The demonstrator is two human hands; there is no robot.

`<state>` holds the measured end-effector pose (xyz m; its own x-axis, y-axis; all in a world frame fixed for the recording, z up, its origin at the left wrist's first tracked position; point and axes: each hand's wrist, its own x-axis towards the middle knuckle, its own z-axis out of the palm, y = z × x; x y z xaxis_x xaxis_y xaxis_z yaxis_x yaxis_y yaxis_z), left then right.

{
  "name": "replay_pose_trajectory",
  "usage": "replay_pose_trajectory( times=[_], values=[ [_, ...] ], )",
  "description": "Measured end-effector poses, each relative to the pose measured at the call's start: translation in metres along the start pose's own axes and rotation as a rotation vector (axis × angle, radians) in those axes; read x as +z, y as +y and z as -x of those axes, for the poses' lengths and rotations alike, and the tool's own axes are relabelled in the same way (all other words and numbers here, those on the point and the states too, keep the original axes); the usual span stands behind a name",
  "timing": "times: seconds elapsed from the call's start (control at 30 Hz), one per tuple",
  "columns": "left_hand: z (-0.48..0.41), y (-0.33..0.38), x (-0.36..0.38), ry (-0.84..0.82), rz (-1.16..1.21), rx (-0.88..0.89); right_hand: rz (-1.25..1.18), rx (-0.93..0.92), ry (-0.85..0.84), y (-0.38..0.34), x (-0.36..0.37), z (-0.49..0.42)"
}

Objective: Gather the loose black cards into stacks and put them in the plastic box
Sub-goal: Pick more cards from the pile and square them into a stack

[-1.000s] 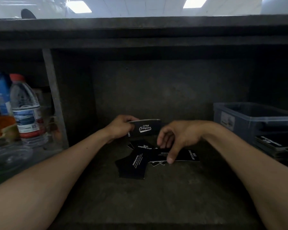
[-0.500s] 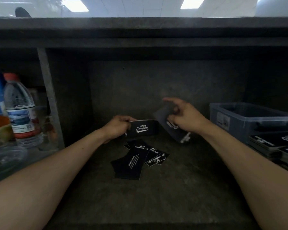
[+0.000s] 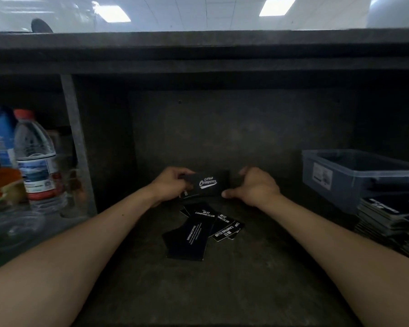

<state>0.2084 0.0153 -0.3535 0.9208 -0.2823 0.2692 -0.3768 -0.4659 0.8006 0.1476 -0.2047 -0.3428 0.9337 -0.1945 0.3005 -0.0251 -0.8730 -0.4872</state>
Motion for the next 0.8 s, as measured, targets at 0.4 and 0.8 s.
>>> replay_pose_trajectory(
  times=[0.4,0.8],
  values=[
    [-0.001,-0.001,0.001,0.07,0.06,-0.037,-0.017,-0.481,-0.652,-0.01,-0.024,0.021],
    [-0.003,-0.004,0.002,0.078,0.074,-0.024,0.115,-0.399,-0.633,-0.009,-0.029,0.025]
  ],
)
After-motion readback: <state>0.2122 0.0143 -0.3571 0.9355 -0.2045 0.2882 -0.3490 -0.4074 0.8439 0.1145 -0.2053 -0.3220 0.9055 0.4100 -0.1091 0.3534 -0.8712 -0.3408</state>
